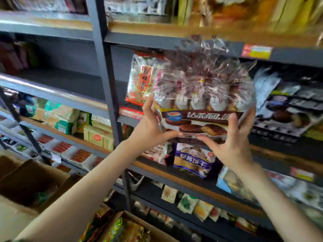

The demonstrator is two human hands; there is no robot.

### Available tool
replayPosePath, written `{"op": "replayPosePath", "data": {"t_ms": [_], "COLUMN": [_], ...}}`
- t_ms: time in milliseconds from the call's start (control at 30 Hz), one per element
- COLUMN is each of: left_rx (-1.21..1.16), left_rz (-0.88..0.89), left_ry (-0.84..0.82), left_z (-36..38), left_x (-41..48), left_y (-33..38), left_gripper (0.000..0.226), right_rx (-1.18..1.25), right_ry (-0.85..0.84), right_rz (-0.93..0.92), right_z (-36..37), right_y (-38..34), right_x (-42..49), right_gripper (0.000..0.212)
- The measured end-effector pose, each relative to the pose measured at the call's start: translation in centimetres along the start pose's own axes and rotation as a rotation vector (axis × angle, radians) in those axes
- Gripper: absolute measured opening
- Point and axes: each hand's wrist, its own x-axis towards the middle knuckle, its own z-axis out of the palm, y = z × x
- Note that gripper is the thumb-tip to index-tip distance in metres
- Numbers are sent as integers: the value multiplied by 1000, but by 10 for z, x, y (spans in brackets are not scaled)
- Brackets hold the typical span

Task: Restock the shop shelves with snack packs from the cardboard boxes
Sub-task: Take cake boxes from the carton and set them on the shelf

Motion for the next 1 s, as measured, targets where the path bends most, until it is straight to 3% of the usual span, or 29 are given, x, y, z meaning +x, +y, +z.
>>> {"op": "replayPosePath", "data": {"t_ms": [133, 300, 400, 567, 733, 1000], "left_rx": [-11, -57, -104, -223, -269, -282], "left_rz": [93, 217, 147, 44, 35, 47], "left_ry": [-8, 0, -9, -88, -72, -85], "left_z": [56, 113, 137, 174, 181, 171], "left_x": [41, 73, 84, 104, 106, 99], "left_y": [20, 36, 41, 50, 51, 53], "left_gripper": [97, 94, 103, 117, 112, 110], "right_rx": [-201, -279, -320, -325, -321, -301], "right_ry": [49, 94, 82, 35, -9, 38], "right_rz": [-6, -60, -69, -63, 2, -84], "right_z": [-46, -85, -100, -120, -125, -123], "right_y": [49, 100, 120, 148, 153, 149], "right_x": [-11, -32, -39, -44, -44, -47], "right_gripper": [100, 89, 80, 109, 107, 111]}}
